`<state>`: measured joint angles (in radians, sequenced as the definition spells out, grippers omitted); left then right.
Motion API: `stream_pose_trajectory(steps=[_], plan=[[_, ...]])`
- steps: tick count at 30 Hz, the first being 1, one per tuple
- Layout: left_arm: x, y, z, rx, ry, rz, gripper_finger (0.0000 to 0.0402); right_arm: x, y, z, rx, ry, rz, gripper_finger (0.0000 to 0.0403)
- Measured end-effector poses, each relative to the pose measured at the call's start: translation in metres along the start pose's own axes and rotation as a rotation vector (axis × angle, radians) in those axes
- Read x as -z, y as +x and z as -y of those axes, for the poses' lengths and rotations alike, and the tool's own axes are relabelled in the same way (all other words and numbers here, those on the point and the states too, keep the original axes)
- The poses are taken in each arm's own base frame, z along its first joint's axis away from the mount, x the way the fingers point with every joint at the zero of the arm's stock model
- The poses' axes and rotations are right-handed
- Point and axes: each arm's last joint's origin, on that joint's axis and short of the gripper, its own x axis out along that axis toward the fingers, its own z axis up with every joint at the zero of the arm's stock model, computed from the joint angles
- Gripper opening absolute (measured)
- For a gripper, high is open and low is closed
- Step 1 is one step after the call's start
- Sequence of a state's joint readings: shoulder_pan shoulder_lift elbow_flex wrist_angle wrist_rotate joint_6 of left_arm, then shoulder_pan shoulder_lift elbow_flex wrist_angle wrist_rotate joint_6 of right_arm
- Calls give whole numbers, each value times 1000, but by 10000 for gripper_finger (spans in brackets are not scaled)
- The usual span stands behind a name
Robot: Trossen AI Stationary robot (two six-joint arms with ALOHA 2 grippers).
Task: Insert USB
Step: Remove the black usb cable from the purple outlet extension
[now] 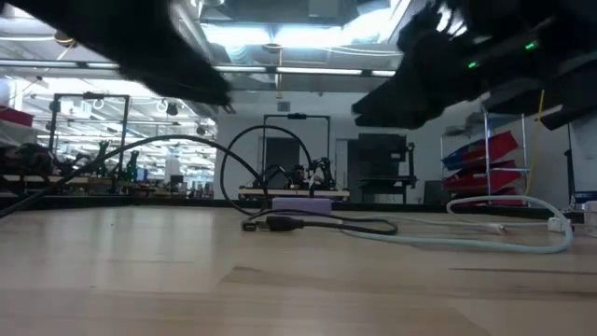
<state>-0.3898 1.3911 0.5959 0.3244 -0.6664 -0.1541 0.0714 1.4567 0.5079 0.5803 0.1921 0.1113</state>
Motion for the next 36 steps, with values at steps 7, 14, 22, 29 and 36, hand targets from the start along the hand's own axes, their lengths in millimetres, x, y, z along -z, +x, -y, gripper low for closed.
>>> stream_pose_trajectory(steps=[7, 14, 22, 29, 36], plan=[[-7, 57, -95, 40, -16, -24, 335, -25, 28, 75, -19, -17, -28, 240], [-2, 81, -173, 8, -37, -17, 335, -27, 37, 159, -90, 70, -66, 280], [4, 155, -202, 131, -45, -223, 335, -34, 99, 187, -243, 64, -295, 276], [17, 171, -203, 160, 14, -274, 335, -26, 104, 187, -305, -36, -357, 242], [27, 169, -208, 150, 73, -314, 335, -11, 98, 190, -289, -113, -397, 221]])
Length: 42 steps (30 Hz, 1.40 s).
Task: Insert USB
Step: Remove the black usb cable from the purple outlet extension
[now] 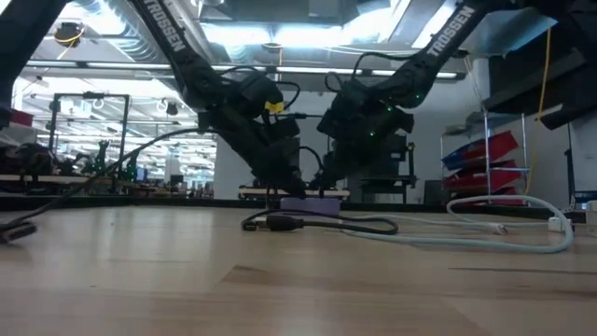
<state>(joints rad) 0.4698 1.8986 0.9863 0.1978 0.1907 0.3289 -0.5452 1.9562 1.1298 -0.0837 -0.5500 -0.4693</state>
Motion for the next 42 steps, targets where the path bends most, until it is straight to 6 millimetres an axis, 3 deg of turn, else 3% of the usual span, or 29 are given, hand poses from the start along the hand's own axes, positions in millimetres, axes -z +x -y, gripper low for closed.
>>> stream_pose_trajectory(steps=[10, 19, 27, 38, 42], plan=[[-2, 1, -5, -67, 4, 20, 335, 3, -6, 11, 43, -2, 6, 212], [9, 17, -6, -67, -5, 17, 335, 3, 0, 5, 35, -42, -9, 162], [9, 19, -2, -64, -5, 17, 335, 5, -3, 7, 46, -30, -32, 108], [11, 19, -2, -77, -30, 6, 335, 8, -6, 8, 34, -25, -47, 87], [11, 19, -2, -82, -39, 4, 335, 7, -5, 7, 31, -53, -45, 40]])
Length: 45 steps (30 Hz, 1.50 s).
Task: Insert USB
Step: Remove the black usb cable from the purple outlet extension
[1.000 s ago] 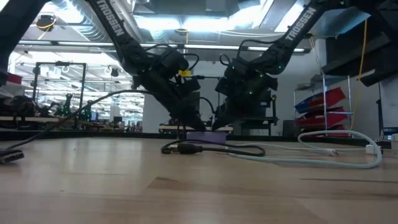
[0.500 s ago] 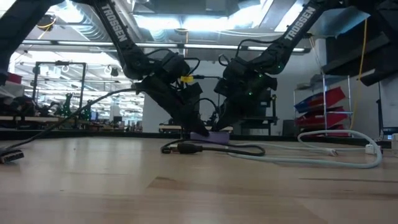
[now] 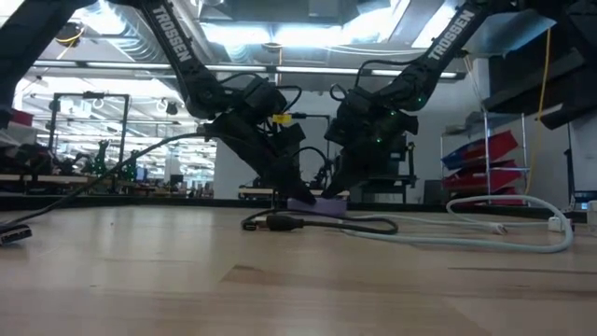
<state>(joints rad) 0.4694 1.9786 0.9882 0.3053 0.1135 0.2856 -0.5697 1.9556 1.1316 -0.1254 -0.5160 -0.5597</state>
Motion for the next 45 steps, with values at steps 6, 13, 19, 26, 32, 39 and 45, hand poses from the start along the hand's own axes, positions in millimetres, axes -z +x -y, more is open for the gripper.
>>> stream_pose_trajectory(steps=[6, 13, 19, 26, 32, 39, 45], plan=[[2, 0, 1, 3, -1, -15, 335, -1, -1, 0, -13, 7, 15, 34], [3, 0, 0, -6, -12, -25, 335, -8, -7, 4, -5, 81, 86, 34], [2, 0, 1, -6, -10, -24, 335, -7, -4, -2, 13, 34, 25, 34], [4, 0, 2, 6, -16, -32, 335, -14, 0, -8, -3, 77, 59, 34], [-2, -3, 4, 23, -20, -2, 335, -8, -6, -1, -14, 133, 59, 34], [-13, -17, 5, 89, -45, 28, 335, -10, -2, -8, -19, 86, 22, 34], [-20, -18, 5, 167, -75, 119, 335, -9, -2, -10, -17, 85, 2, 34]])
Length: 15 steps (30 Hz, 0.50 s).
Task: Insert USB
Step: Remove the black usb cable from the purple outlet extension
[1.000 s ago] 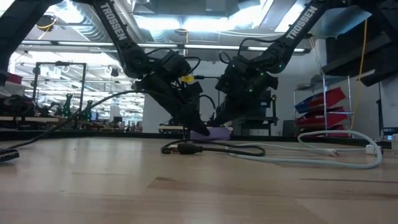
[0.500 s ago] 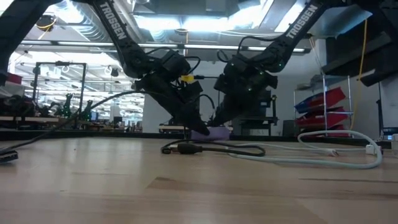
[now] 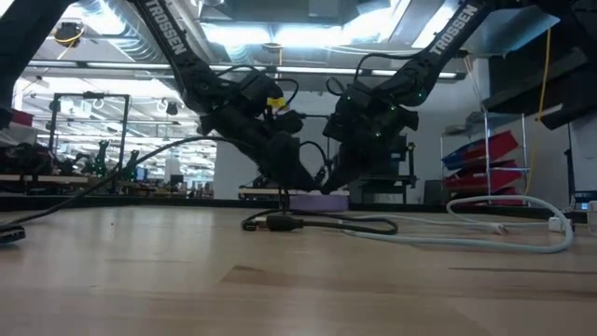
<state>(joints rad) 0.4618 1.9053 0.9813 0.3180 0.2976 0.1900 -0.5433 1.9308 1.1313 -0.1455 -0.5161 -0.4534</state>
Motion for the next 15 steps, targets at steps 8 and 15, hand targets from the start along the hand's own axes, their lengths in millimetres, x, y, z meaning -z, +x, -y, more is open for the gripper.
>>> stream_pose_trajectory(steps=[8, 15], plan=[[-6, -4, -13, -57, -28, 67, 298, 0, 2, -6, -26, -24, -16, 34], [-1, -4, -16, -126, -53, 11, 261, 0, 3, -7, -33, -18, -18, 34]])
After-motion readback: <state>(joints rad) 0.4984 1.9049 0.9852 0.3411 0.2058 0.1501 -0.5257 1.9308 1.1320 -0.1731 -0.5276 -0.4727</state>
